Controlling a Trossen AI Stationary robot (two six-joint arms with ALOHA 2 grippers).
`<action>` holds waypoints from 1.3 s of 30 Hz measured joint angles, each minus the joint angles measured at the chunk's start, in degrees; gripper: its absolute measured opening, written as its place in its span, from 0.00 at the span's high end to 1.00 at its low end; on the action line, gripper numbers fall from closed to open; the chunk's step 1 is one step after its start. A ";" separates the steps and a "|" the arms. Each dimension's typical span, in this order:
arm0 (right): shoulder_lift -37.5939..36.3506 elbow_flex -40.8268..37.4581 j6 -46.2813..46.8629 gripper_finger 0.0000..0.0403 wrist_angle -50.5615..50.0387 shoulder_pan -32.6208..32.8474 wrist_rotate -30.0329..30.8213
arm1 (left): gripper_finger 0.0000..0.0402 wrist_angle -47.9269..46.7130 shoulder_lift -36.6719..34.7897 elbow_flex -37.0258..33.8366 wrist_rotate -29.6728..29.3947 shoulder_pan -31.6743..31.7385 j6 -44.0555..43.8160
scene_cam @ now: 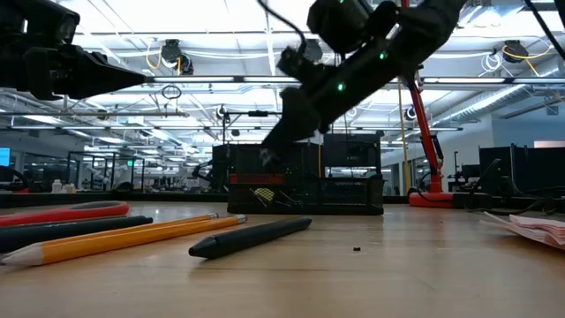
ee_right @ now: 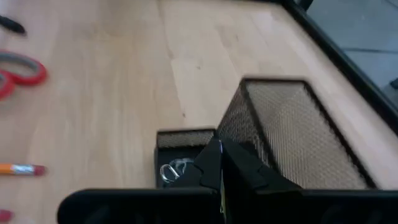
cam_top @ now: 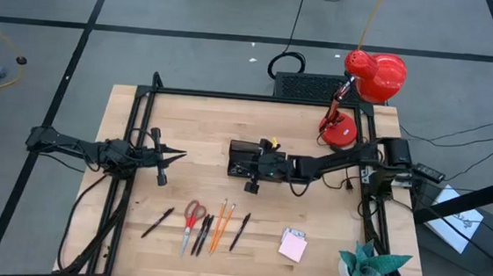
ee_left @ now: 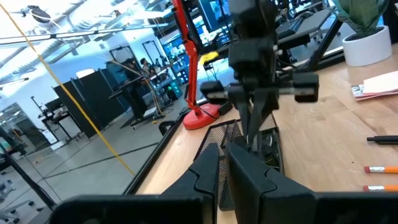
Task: Pick and place office supplies into organizer
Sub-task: Put the binder clip into the desk organizer, then put the black pen into the desk organizer
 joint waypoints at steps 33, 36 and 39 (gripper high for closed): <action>5.45 0.02 3.25 0.79 0.67 -0.50 1.53 | 0.91 -0.04 0.00 0.00 0.00 0.00 0.41; 5.45 0.02 2.55 0.75 0.88 -0.50 1.55 | 0.91 -0.04 0.00 0.00 0.00 -0.02 0.41; 5.45 0.02 1.89 0.72 2.49 -0.18 1.66 | 0.91 -0.04 0.00 0.00 0.00 0.00 0.53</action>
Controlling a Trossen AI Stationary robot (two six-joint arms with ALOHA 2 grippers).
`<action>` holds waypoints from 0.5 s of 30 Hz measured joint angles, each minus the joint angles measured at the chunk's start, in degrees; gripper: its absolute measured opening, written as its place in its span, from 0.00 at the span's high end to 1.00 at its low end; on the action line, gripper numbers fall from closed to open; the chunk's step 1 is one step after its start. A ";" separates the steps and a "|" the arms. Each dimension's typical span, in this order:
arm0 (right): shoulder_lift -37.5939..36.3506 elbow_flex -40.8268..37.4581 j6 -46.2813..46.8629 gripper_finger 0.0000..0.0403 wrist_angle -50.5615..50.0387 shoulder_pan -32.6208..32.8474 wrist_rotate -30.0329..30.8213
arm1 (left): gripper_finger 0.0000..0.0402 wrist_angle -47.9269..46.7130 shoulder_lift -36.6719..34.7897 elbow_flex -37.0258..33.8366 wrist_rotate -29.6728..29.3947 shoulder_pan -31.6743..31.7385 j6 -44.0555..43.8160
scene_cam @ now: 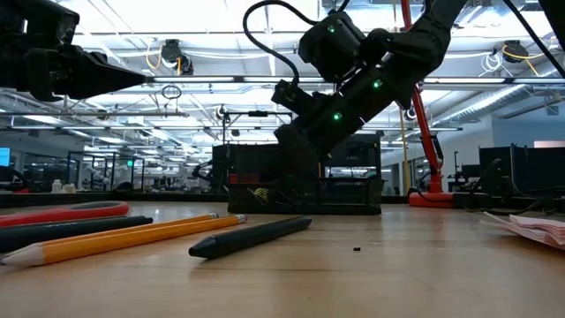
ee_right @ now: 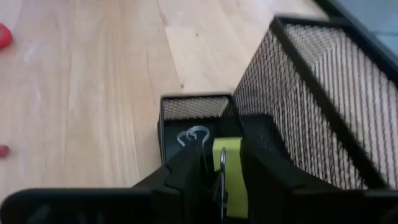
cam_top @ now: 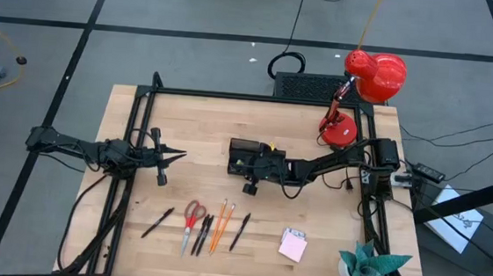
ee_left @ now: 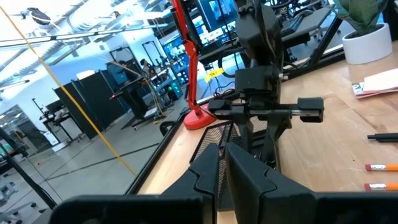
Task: Pick and place office supplies into organizer
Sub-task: Put the black pen into the desk organizer
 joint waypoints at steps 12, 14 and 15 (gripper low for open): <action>-5.70 -0.04 -4.83 0.74 1.61 2.77 -0.01 | 0.91 0.19 0.00 0.00 -1.34 0.00 1.12; -8.23 -0.02 -5.49 0.77 -0.27 3.63 -1.13 | 0.91 0.20 -0.02 0.00 -1.49 -0.01 0.32; -9.48 -0.02 -5.81 0.79 -1.57 4.07 -1.99 | 0.91 0.20 0.00 0.00 -1.49 -0.01 -0.09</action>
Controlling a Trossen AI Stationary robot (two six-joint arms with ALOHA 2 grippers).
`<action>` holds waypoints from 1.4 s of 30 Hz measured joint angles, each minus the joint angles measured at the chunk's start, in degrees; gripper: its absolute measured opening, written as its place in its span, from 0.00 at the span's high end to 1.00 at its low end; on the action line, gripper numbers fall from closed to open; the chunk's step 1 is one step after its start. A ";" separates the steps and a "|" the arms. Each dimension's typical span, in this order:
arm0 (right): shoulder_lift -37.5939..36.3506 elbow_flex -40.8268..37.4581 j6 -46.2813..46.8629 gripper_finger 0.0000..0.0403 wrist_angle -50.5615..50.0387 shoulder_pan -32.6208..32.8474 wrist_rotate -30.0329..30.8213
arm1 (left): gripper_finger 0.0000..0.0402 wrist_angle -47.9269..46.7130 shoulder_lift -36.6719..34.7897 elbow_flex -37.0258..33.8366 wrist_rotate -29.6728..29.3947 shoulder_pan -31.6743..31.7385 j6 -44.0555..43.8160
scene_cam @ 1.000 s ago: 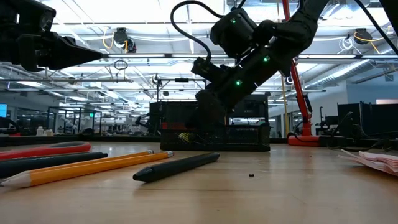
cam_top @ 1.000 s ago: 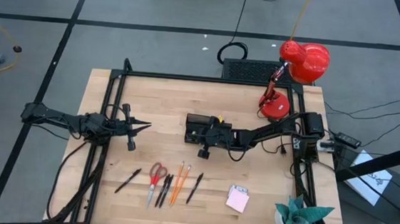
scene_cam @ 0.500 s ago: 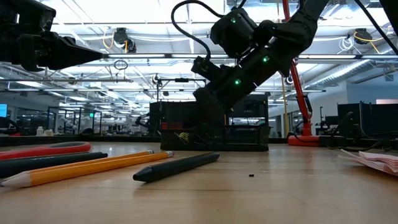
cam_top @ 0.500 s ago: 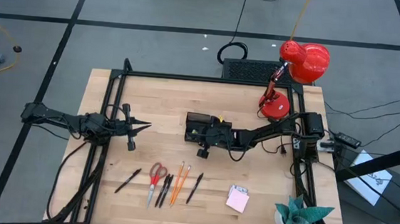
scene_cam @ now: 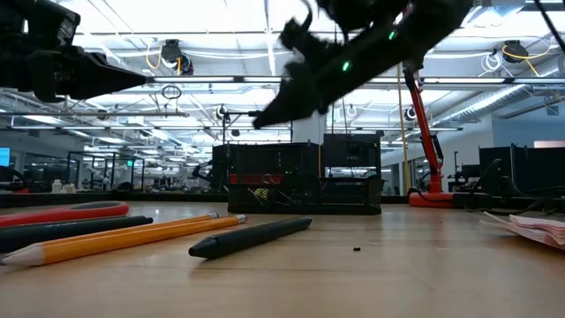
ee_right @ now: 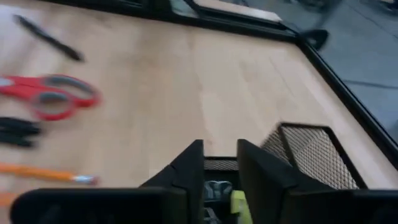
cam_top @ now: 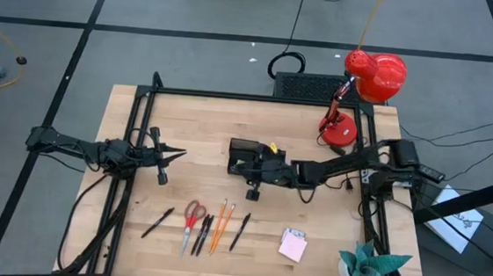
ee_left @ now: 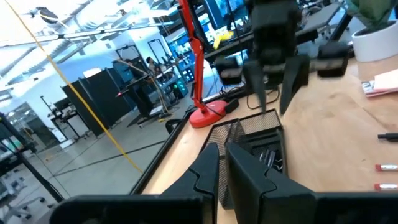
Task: Pick and place office supplies into organizer
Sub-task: Put the black pen into the desk organizer
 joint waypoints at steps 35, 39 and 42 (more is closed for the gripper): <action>-48.04 -47.28 0.91 1.00 25.84 -4.84 -8.41 | 0.91 -21.30 11.52 16.05 -10.72 -13.56 -24.81; -49.77 -49.20 1.22 1.00 25.45 -6.32 -8.57 | 0.91 -30.64 24.56 25.10 -14.75 -18.75 -33.60; -50.24 -50.40 1.70 1.00 25.23 -6.78 -8.61 | 0.91 -41.50 35.35 33.37 -14.64 -21.35 -45.24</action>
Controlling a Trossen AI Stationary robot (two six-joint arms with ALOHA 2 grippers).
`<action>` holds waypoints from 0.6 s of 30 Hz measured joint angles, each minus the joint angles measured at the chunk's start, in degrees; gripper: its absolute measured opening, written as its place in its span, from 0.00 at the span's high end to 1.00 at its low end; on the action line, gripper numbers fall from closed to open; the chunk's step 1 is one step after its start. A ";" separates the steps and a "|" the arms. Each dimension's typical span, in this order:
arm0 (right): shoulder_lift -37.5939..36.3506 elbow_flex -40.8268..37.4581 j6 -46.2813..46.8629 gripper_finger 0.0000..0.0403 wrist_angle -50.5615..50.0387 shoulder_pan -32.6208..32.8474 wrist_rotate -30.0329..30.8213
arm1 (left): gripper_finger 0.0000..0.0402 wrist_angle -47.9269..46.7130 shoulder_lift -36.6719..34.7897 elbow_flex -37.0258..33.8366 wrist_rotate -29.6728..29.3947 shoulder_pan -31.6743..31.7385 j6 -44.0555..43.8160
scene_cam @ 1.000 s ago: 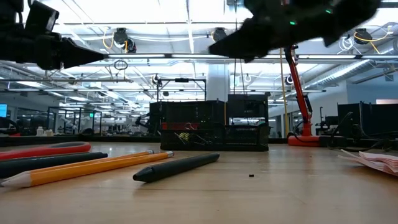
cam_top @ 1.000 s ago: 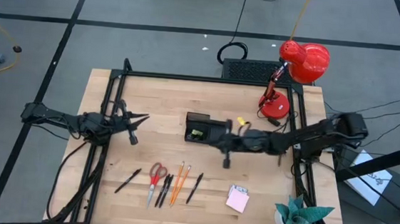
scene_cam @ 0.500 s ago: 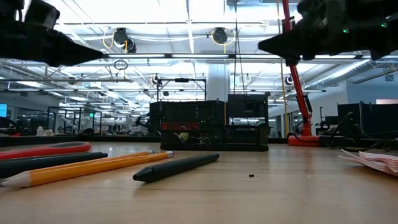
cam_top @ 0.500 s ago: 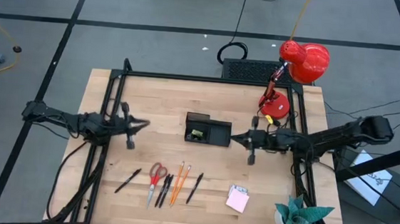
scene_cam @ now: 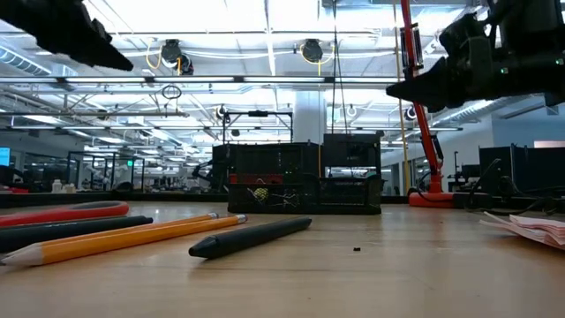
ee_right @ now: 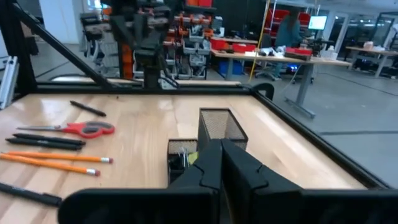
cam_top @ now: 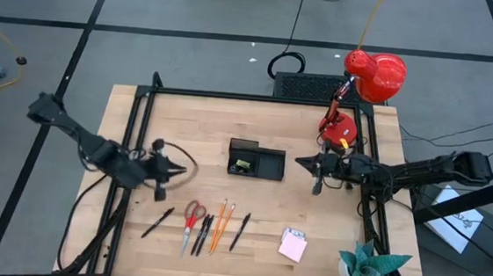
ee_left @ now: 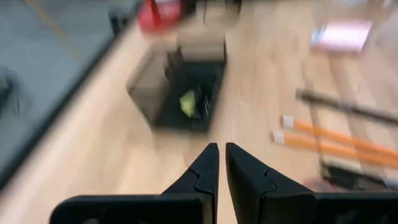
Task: Pick and place office supplies into organizer
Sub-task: Put the black pen into the desk organizer
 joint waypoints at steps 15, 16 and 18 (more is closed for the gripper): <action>-0.64 -0.49 2.88 1.00 2.62 0.01 -1.81 | 0.80 -32.98 30.83 15.13 25.68 -8.17 -51.39; -0.65 -0.49 3.01 1.00 2.71 0.00 -2.96 | 0.77 -32.83 31.42 15.13 25.73 -8.44 -52.68; -0.65 -0.49 3.42 1.00 3.36 0.12 -4.13 | 0.71 -31.24 32.33 15.11 26.86 -8.92 -54.05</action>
